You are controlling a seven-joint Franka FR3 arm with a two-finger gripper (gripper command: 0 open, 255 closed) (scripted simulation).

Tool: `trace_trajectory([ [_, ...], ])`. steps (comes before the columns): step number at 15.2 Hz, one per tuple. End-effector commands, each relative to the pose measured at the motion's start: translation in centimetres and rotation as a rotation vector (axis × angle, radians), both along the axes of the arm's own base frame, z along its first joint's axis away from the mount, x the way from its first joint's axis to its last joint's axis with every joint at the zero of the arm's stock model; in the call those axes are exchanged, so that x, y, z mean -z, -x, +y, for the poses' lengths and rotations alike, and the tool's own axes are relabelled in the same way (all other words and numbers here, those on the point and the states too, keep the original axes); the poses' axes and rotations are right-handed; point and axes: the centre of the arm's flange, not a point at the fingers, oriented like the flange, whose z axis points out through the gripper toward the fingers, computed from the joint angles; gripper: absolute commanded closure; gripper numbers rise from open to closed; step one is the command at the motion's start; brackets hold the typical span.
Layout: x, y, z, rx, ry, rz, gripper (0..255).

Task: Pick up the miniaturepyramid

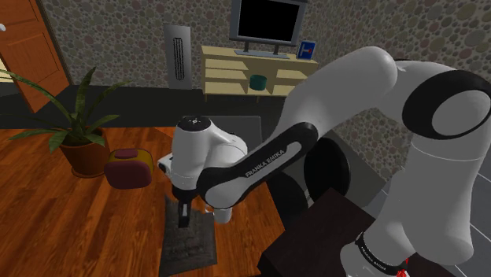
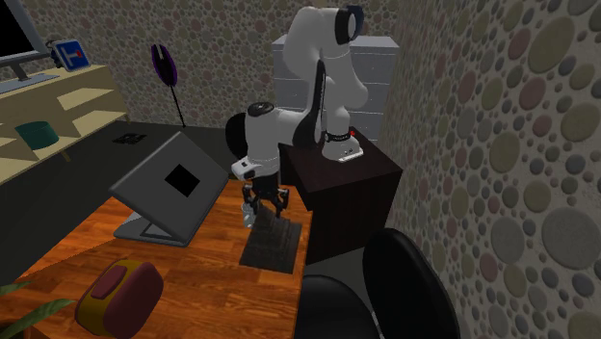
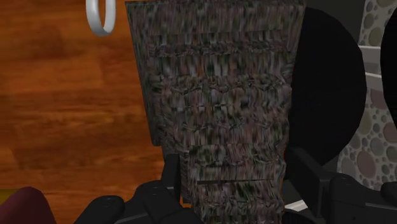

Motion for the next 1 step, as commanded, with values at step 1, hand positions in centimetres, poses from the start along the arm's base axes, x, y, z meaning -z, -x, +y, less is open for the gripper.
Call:
trace_trajectory([
  [1, -0.41, -0.04, -0.01, 0.000, -0.002, -0.003, 255],
])
